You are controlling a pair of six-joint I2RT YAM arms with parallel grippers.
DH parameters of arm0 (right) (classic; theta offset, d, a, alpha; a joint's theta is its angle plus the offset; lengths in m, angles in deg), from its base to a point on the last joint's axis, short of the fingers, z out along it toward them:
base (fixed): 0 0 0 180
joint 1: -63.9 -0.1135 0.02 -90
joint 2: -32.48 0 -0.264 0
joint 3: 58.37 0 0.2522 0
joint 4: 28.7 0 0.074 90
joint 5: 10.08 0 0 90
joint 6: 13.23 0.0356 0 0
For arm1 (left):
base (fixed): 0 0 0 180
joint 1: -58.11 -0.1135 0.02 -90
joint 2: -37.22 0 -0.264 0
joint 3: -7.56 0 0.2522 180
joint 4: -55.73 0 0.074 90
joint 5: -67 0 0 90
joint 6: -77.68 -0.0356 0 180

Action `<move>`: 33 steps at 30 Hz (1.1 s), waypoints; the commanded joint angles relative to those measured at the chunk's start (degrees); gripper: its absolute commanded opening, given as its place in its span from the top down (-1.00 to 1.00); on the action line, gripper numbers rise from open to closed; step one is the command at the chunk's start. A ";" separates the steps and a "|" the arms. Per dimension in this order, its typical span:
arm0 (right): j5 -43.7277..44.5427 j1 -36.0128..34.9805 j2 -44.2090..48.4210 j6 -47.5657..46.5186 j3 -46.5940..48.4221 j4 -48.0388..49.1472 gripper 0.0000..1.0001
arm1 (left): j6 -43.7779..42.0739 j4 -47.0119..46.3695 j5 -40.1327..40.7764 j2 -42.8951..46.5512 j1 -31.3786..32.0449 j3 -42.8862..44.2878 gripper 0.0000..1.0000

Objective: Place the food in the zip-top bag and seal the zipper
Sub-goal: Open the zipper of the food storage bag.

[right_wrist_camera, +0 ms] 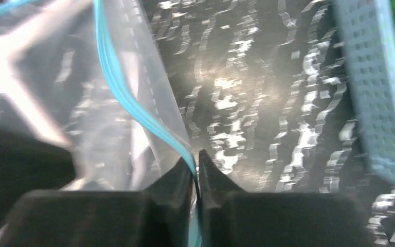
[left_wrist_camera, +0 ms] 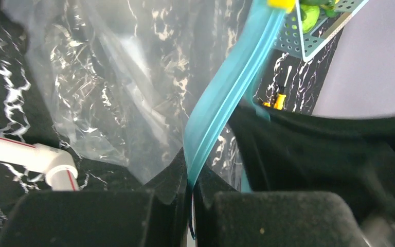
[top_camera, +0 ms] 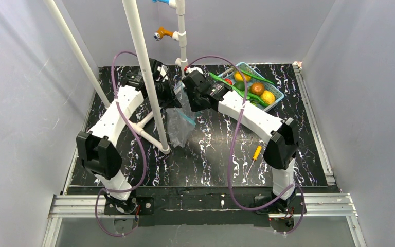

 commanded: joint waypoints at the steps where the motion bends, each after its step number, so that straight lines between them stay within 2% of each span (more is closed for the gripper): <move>1: 19.44 0.41 1.90 -5.27 0.81 -0.45 0.92 | -8.47 0.01 5.67 8.09 -0.14 4.38 1.00; 4: 25.63 0.93 4.17 -11.56 0.63 3.47 0.97 | -12.26 2.47 9.75 8.75 -1.37 6.60 1.00; 6: 26.75 1.43 5.19 -16.43 0.66 6.43 0.97 | -13.82 4.55 8.93 8.15 -2.85 8.50 1.00; 9: 18.05 1.75 6.57 -18.77 1.18 7.91 0.96 | -14.37 4.33 3.02 7.22 -4.00 8.40 1.00; 10: 12.98 1.67 7.14 -17.73 0.98 7.82 0.88 | -13.96 3.76 -0.16 6.57 -4.03 7.76 1.00; 12: 4.61 1.66 8.18 -13.38 -1.05 9.17 0.59 | -11.14 1.43 -8.39 5.48 -4.03 5.35 1.00; 16: -1.78 1.95 8.54 -7.33 -5.07 12.23 0.29 | -3.40 -10.45 -17.14 7.11 -3.57 -3.96 1.00; 18: -7.02 2.41 7.72 -4.48 -5.17 11.69 0.21 | -0.81 -15.23 -17.79 8.81 -3.34 -7.08 1.00; 20: -11.19 2.86 7.22 -2.75 -4.97 10.21 0.09 | -0.49 -16.01 -17.00 9.49 -3.25 -7.60 1.00; 21: -11.39 2.80 7.31 -2.64 -4.87 9.05 -0.01 | -0.50 -15.86 -16.64 9.44 -3.23 -7.58 1.00; 23: -11.68 2.78 7.97 -3.28 -4.18 6.28 -0.36 | -0.57 -15.05 -16.13 8.80 -3.04 -7.44 1.00; 25: -11.14 2.79 8.69 -4.26 -1.24 1.27 -0.56 | -0.77 -13.90 -15.21 7.89 -2.75 -7.53 1.00; 30: -11.93 1.45 12.35 -3.06 3.39 -4.73 -0.69 | -1.07 -12.64 -12.55 5.69 -1.12 -7.42 1.00; 33: -8.63 -1.26 14.79 -1.77 4.06 -4.84 -0.70 | -1.39 -11.08 -10.82 4.24 -0.36 -6.36 1.00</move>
